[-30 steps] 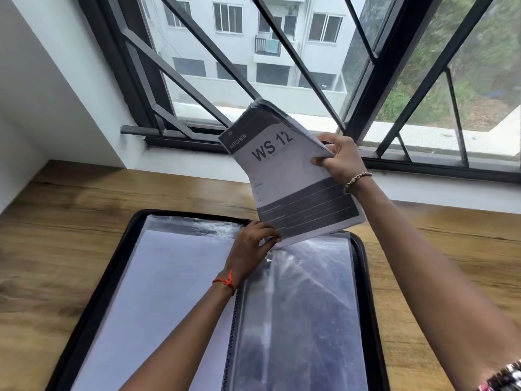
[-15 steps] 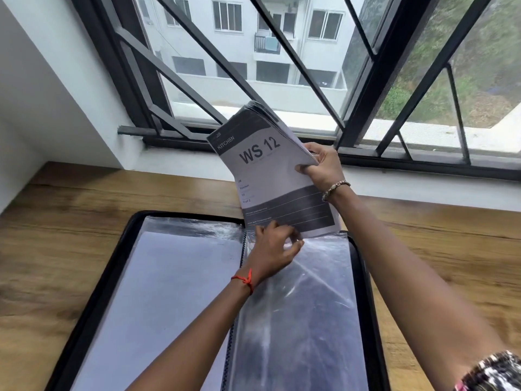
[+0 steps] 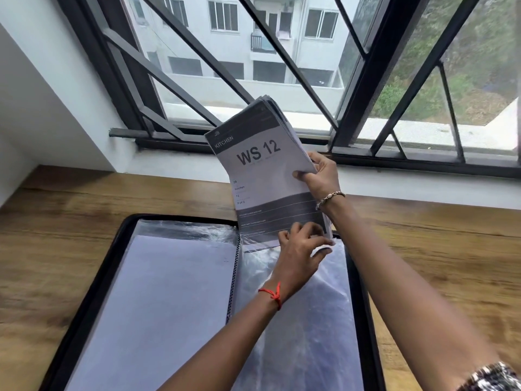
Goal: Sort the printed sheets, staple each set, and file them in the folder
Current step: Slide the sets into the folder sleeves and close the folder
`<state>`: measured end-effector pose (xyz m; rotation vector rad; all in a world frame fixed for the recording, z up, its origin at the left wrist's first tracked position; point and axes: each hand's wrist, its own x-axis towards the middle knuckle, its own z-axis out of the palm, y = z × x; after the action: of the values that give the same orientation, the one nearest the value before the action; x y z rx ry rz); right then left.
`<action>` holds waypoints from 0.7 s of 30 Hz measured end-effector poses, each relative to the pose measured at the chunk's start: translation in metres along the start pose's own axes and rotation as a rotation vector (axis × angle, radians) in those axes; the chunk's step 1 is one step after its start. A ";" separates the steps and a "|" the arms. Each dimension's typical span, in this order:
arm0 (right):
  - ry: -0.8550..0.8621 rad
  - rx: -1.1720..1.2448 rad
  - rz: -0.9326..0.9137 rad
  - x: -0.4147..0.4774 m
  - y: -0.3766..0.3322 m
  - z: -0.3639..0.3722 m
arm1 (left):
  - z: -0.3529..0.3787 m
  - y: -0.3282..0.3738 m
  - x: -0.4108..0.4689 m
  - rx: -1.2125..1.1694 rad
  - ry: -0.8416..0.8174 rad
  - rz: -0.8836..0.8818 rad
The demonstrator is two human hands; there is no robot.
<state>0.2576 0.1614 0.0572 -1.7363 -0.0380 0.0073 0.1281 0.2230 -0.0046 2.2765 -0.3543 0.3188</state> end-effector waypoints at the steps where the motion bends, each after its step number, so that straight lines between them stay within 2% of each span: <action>1: 0.001 0.004 0.006 -0.001 0.001 0.001 | 0.001 0.001 0.001 0.000 0.021 0.001; 5: -0.012 0.035 0.013 -0.002 0.002 0.003 | 0.003 0.005 0.010 -0.037 0.053 -0.067; 10: -0.041 -0.049 0.062 -0.002 0.004 -0.012 | 0.000 0.007 0.018 -0.061 0.023 -0.090; 18: -0.234 -0.364 0.376 0.003 0.010 -0.052 | -0.002 0.008 0.029 0.008 -0.055 -0.061; 21: -0.410 -0.447 0.554 0.000 0.024 -0.060 | 0.002 0.009 0.032 -0.012 -0.084 -0.056</action>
<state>0.2596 0.0980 0.0438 -2.1132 0.1522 0.8149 0.1550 0.2111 0.0114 2.2877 -0.3343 0.1921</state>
